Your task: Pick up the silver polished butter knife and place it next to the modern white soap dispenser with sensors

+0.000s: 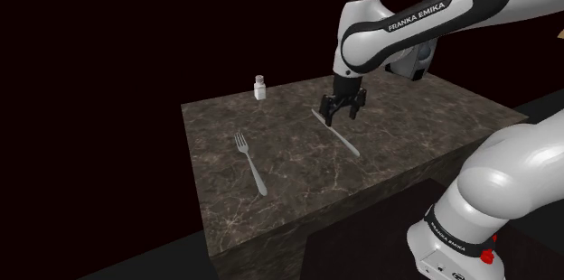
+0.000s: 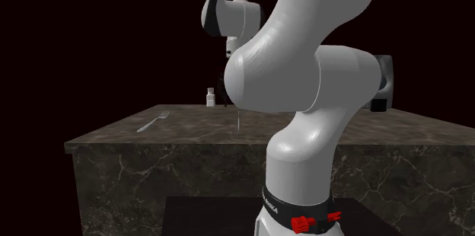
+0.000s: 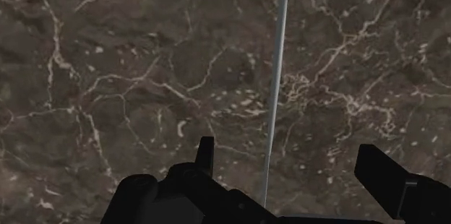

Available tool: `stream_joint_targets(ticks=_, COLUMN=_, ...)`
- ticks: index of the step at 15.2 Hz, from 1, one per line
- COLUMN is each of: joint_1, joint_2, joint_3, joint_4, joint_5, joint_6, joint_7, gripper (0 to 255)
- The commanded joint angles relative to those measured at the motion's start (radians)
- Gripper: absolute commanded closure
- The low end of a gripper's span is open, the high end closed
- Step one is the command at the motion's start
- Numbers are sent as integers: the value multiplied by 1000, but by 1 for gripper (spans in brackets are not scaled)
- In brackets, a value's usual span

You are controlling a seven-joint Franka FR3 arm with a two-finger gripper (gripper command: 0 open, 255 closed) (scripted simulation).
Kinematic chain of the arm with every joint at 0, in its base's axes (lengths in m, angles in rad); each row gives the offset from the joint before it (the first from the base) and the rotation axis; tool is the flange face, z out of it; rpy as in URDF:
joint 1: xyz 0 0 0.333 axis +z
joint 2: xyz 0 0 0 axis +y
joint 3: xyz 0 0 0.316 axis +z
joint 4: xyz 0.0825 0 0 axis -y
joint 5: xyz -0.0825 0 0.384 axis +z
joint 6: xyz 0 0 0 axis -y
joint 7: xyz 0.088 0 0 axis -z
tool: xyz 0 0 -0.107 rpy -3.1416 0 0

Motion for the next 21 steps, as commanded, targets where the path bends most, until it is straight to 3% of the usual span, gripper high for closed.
stream_joint_targets(ticks=1, joint_1=0, joint_2=16, joint_3=3, joint_4=-17, joint_5=2, joint_6=34, joint_7=6, gripper=0)
stream_joint_targets(ticks=5, joint_1=1, joint_2=55, joint_3=7, joint_4=-53, joint_5=3, joint_6=109, joint_7=6, gripper=0)
stream_joint_targets(ticks=13, joint_1=1, joint_2=55, joint_3=7, joint_4=-53, joint_5=3, joint_6=109, joint_7=6, gripper=0)
stream_joint_targets(ticks=14, joint_1=1, joint_2=55, joint_3=7, joint_4=-53, joint_5=3, joint_6=109, joint_7=6, gripper=255)
stream_joint_targets(ticks=21, joint_1=1, joint_2=55, joint_3=7, joint_4=-53, joint_5=3, joint_6=109, joint_7=6, gripper=255)
